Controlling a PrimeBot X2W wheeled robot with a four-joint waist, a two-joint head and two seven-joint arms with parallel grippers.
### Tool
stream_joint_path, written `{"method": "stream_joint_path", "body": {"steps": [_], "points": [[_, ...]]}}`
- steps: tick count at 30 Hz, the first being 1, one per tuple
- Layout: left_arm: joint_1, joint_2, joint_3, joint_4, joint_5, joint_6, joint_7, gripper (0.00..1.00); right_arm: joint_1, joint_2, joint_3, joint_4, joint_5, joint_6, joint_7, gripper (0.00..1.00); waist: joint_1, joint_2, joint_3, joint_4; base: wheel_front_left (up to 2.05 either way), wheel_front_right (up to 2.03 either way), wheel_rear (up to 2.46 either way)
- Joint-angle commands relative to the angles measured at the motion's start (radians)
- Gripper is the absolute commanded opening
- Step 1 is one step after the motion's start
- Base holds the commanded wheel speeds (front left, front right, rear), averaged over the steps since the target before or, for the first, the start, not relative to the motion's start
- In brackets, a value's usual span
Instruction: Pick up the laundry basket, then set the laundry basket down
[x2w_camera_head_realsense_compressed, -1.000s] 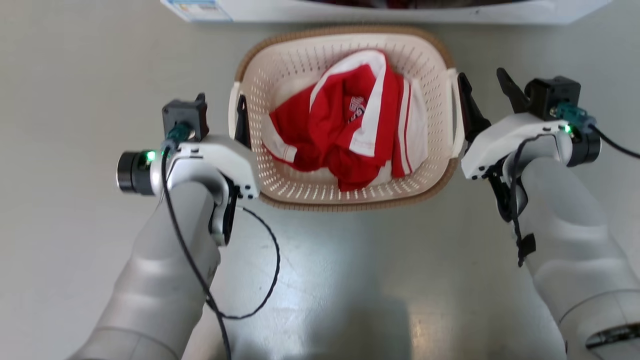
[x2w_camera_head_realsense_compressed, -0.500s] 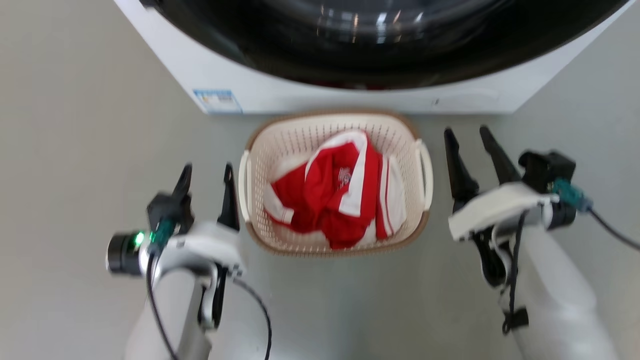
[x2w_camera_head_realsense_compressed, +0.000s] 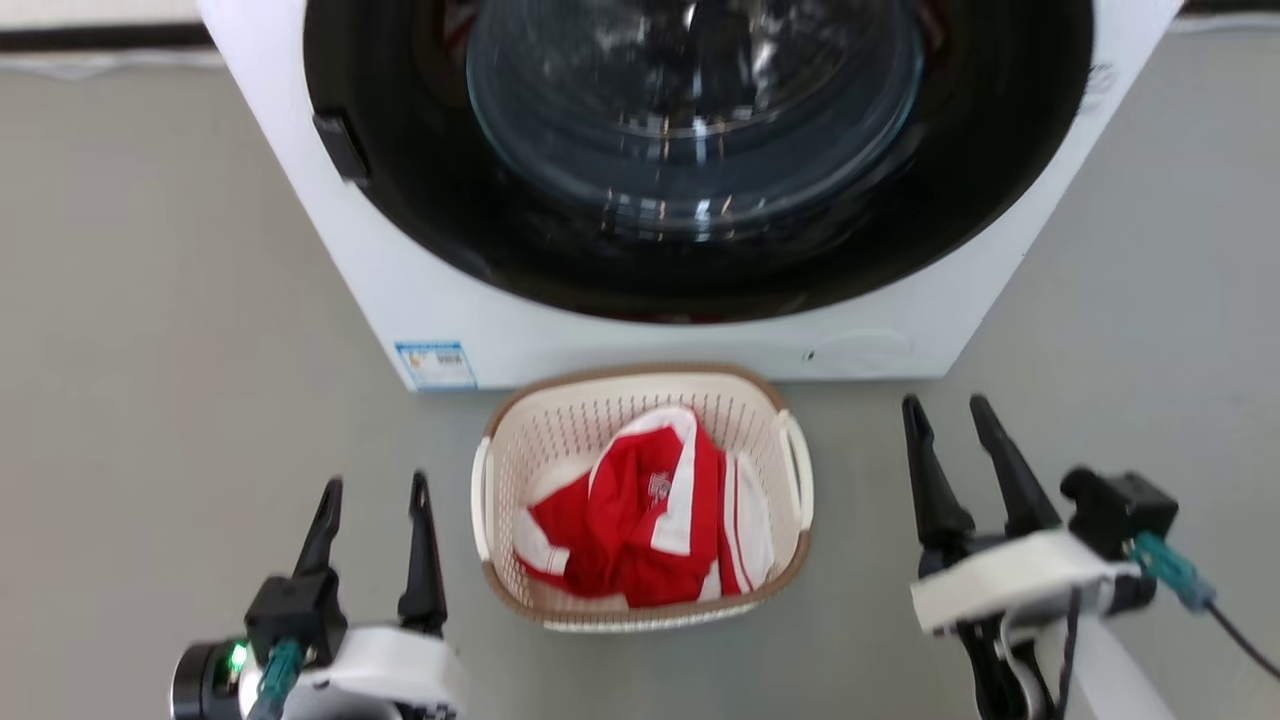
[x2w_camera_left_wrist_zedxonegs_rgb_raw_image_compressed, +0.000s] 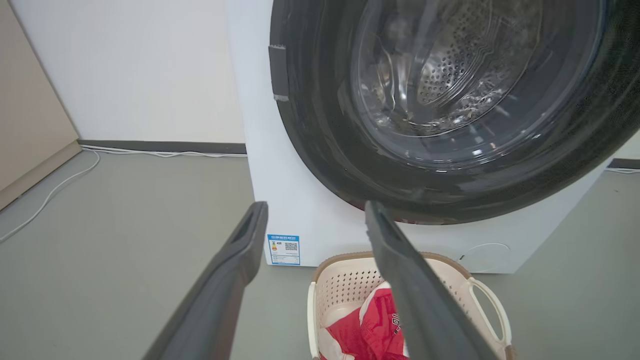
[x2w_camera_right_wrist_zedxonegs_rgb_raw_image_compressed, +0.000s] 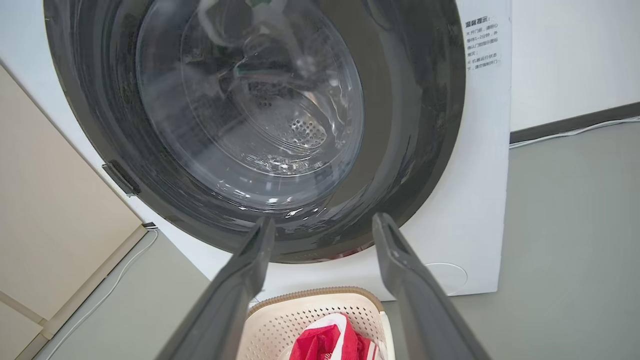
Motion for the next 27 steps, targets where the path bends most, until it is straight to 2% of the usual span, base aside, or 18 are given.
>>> {"method": "stream_joint_path", "body": {"steps": [1, 10, 18, 27], "points": [[0.02, 0.004, 0.038, -0.05, 0.014, 0.005, -0.006, 1.0, 0.036, 0.006, 0.015, -0.052, 0.008, 0.007, -0.007, 1.0, 0.0, -0.0001, -0.056, -0.015, 0.0, 0.0, 0.0], [0.172, 0.001, 0.064, -0.156, 0.022, 0.008, -0.006, 1.0, 0.186, 0.006, -0.004, -0.164, 0.014, 0.007, -0.007, 1.0, 0.0, -0.0001, -0.15, -0.025, 0.0, 0.0, 0.0], [0.246, 0.001, 0.077, -0.176, 0.017, 0.008, -0.006, 1.0, 0.274, 0.006, -0.026, -0.214, 0.022, 0.007, -0.007, 1.0, 0.0, -0.0001, -0.201, -0.027, 0.0, 0.0, 0.0], [0.266, 0.01, 0.075, -0.19, 0.008, -0.027, -0.006, 1.0, 0.302, 0.006, -0.027, -0.215, 0.02, 0.007, -0.007, 1.0, 0.0, -0.0001, -0.23, -0.032, 0.0, 0.0, 0.0]]}}
